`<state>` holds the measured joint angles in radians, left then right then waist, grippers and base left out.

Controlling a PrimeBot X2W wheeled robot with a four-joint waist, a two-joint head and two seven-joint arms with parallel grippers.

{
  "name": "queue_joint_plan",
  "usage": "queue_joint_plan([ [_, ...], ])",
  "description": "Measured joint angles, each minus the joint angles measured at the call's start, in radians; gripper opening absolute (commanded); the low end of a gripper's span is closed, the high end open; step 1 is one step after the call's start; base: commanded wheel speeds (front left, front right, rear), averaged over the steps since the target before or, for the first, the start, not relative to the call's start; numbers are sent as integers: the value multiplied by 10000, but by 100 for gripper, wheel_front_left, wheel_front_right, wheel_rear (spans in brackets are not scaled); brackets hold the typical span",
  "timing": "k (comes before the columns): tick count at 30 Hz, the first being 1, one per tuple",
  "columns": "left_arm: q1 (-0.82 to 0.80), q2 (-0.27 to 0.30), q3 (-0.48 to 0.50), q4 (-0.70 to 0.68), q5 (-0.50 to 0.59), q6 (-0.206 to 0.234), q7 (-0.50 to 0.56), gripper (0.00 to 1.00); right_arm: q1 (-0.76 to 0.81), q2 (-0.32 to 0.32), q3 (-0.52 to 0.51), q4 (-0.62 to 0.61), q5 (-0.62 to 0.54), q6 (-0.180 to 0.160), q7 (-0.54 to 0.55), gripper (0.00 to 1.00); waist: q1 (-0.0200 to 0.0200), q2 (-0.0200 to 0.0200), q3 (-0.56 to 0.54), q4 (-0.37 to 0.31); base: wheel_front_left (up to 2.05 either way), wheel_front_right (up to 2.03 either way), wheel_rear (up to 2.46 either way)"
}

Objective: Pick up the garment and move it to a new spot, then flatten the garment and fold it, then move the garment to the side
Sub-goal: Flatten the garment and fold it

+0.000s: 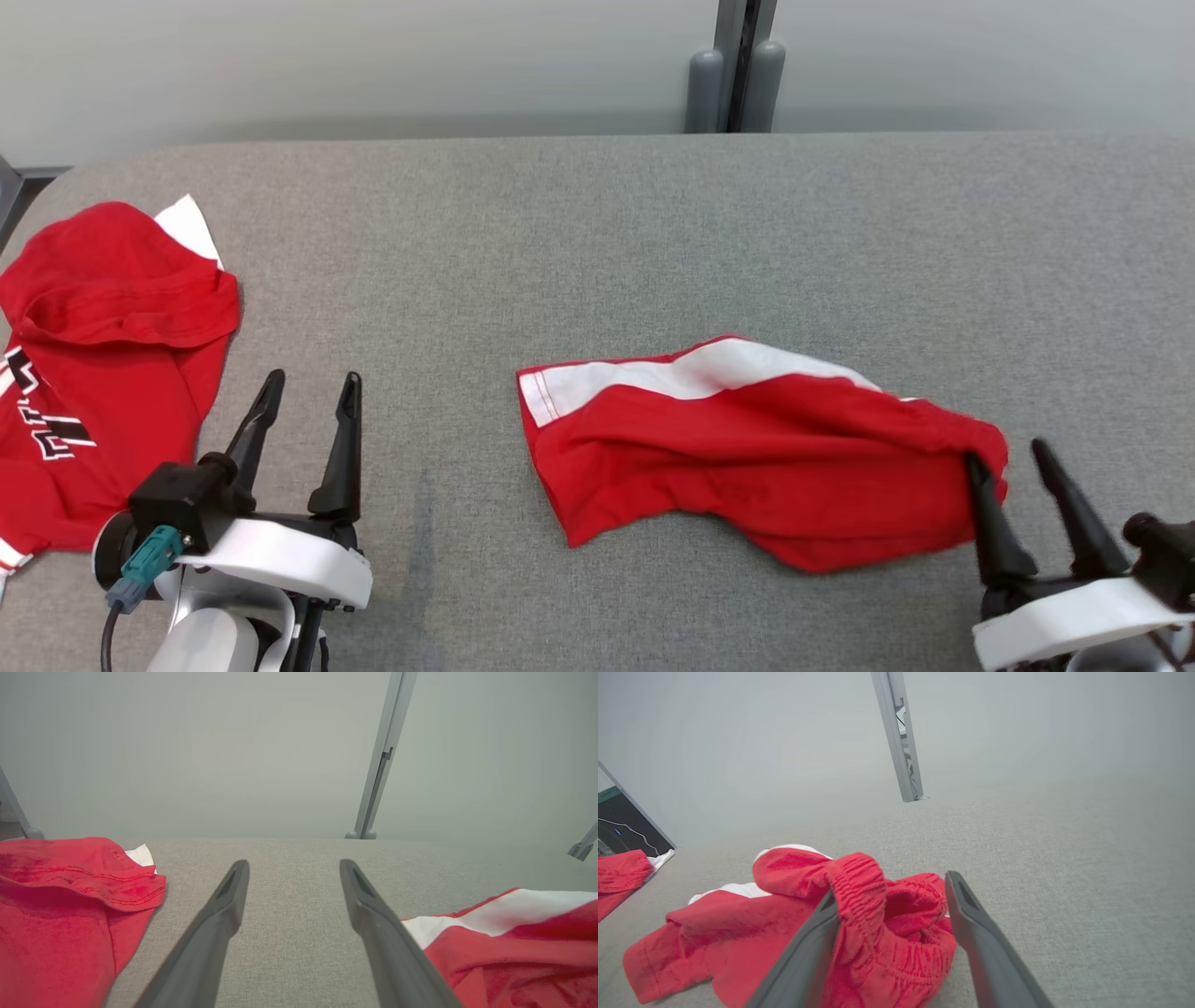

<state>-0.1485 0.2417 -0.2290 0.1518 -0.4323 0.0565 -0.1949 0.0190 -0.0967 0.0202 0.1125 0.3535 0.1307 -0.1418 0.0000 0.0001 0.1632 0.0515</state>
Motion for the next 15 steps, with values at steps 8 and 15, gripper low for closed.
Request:
queue_joint_plan([
  [8,221,92,84,-173,-15,211,10,100,-356,44,-731,-1348,-773,0,167,100,0,0,-399,-73,0,0,0],
  [15,396,192,82,-284,-48,324,69,100,-246,50,-746,-1730,-832,0,813,100,0,0,-595,41,0,0,0],
])
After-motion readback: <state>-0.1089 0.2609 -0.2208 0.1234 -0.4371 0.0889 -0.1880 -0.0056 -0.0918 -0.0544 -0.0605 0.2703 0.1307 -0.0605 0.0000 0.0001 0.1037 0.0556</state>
